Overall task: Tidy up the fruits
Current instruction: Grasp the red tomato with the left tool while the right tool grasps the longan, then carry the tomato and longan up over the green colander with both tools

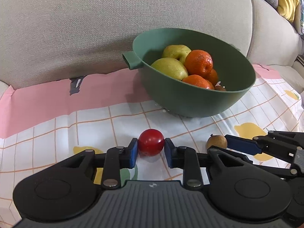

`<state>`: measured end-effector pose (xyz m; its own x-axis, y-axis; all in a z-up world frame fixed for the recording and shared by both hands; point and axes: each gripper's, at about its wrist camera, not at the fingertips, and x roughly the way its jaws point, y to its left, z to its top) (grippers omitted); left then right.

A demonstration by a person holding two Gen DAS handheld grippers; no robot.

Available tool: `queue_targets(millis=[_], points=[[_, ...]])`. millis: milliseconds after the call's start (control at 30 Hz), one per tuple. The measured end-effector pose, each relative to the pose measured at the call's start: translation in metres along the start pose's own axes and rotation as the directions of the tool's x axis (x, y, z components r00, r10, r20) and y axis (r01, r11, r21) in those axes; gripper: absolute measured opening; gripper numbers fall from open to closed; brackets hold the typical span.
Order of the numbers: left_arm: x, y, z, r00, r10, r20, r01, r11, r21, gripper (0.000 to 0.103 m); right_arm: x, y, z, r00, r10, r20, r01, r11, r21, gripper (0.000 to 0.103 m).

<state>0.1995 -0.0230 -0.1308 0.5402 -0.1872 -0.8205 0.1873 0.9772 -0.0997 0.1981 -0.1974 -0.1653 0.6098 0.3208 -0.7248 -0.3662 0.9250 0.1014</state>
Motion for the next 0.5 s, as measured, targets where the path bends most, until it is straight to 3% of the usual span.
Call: queue_targets(millis=[500], points=[[-0.077,-0.022,0.006,0.997,-0.008,0.076,0.008,1.000,-0.001,0.032,-0.052,0.008,0.008,0.996,0.020,0.081,-0.018,0.999,-0.031,0.021]])
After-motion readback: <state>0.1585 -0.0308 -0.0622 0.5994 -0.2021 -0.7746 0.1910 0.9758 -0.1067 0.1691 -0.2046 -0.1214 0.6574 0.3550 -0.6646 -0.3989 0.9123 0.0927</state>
